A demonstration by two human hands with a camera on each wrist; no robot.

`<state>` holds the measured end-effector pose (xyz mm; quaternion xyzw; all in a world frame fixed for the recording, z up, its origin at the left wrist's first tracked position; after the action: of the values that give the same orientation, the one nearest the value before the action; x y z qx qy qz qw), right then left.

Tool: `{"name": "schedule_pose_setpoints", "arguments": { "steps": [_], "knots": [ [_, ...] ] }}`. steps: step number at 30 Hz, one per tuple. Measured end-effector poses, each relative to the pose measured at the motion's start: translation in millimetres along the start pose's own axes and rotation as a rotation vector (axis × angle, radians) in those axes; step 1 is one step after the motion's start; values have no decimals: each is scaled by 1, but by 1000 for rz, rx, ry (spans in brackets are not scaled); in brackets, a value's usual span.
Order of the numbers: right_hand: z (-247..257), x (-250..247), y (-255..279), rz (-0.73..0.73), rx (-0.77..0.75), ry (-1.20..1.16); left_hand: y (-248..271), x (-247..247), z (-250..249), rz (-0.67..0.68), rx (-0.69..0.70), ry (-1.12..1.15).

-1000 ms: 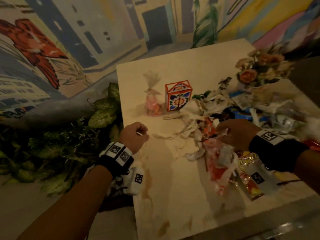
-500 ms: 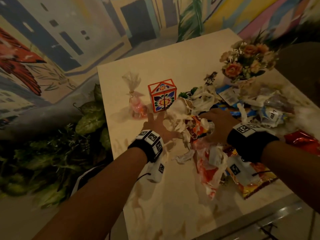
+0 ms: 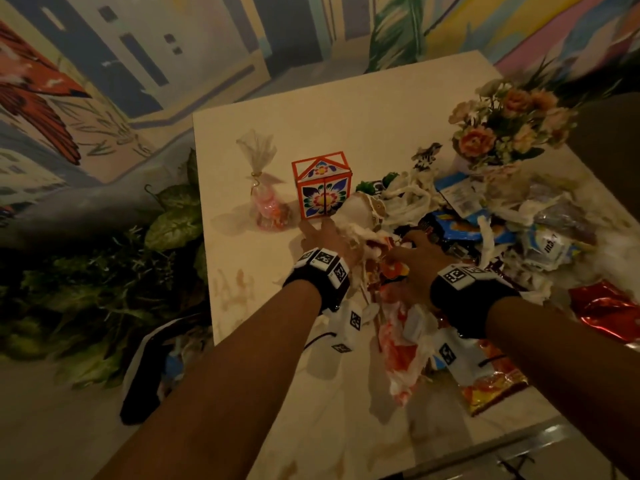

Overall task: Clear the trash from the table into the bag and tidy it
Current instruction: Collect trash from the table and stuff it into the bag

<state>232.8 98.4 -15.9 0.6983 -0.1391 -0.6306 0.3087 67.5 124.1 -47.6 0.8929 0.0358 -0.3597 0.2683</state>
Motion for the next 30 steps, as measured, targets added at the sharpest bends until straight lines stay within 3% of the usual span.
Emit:
{"name": "schedule_pose_setpoints", "arguments": {
  "steps": [11, 16, 22, 30],
  "knots": [
    [-6, -1, -6, -11, -50, -75, 12, -4, 18, -76, 121, 42],
    [-17, -8, -2, -42, -38, -236, 27, -12, 18, -154, 94, 208],
    [-31, -19, -2, -191, -59, -411, 34, -38, 5, -266, 70, 393],
    [-41, -55, 6, -382, -88, -646, 50, -69, -23, -330, 197, 645]
  ]
}}
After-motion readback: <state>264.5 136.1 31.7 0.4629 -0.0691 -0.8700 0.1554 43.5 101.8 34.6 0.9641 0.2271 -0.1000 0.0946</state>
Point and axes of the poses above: each hand's wrist, its own y-axis away from the middle knuckle, its own x-axis out of the palm, z = x × y, the point moved 3 cm from there along -y, towards the middle knuckle, and after that the axes turned 13 degrees about y, right-handed, at the moved point
